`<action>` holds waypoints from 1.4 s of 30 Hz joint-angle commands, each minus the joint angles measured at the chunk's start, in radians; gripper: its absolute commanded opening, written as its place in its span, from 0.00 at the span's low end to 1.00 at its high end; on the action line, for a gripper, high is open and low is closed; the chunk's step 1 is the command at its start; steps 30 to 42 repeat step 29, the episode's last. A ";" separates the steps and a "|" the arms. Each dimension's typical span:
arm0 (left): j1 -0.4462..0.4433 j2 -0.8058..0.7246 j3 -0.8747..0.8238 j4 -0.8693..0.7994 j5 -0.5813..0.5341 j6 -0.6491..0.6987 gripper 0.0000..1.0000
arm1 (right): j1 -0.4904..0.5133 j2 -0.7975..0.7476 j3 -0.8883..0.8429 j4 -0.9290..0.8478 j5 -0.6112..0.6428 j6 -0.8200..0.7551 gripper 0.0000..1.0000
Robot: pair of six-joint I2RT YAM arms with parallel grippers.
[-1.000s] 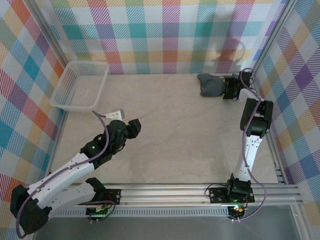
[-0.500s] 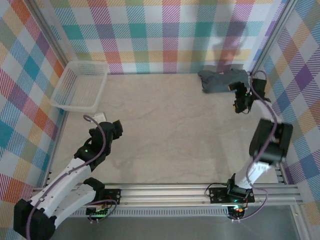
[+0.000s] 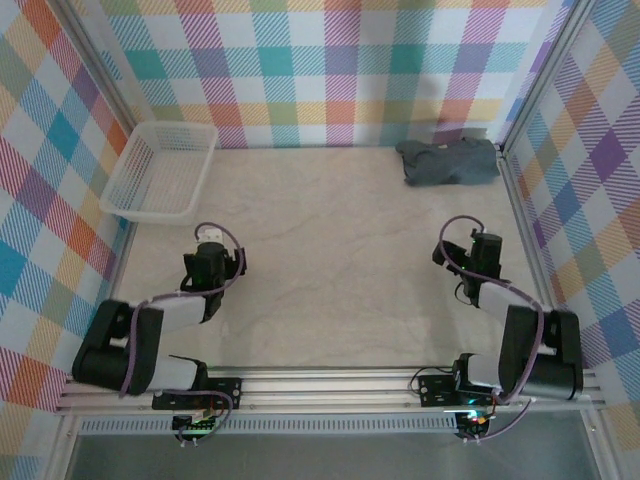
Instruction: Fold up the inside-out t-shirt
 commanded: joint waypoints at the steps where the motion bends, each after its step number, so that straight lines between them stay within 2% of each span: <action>1: 0.054 0.099 0.045 0.239 0.087 0.039 1.00 | 0.056 0.060 0.027 0.307 0.074 -0.126 1.00; 3: 0.081 0.196 0.012 0.407 0.125 0.028 1.00 | 0.080 0.146 0.015 0.467 0.071 -0.182 1.00; 4: 0.090 0.171 0.030 0.338 0.158 0.024 1.00 | 0.121 0.163 0.039 0.413 0.089 -0.222 1.00; 5: 0.098 0.168 0.046 0.286 0.183 0.023 1.00 | 0.136 0.189 0.024 0.495 0.072 -0.253 1.00; 6: 0.099 0.183 0.048 0.312 0.191 0.027 1.00 | 0.121 0.183 0.001 0.496 0.050 -0.231 1.00; 7: 0.103 0.169 0.057 0.261 0.197 0.021 1.00 | 0.108 0.237 -0.067 0.703 0.059 -0.226 1.00; 9: 0.108 0.173 0.058 0.268 0.203 0.017 1.00 | 0.110 0.198 -0.040 0.585 0.063 -0.217 1.00; 10: 0.107 0.177 0.057 0.278 0.202 0.018 1.00 | 0.114 0.221 -0.049 0.652 0.065 -0.228 1.00; 20: 0.107 0.174 0.058 0.271 0.202 0.018 1.00 | 0.118 0.206 -0.040 0.608 0.061 -0.229 1.00; 23: 0.108 0.174 0.058 0.270 0.202 0.018 1.00 | 0.118 0.212 -0.019 0.575 -0.029 -0.265 1.00; 42: 0.108 0.174 0.059 0.271 0.202 0.019 1.00 | 0.116 0.207 -0.028 0.584 -0.033 -0.265 1.00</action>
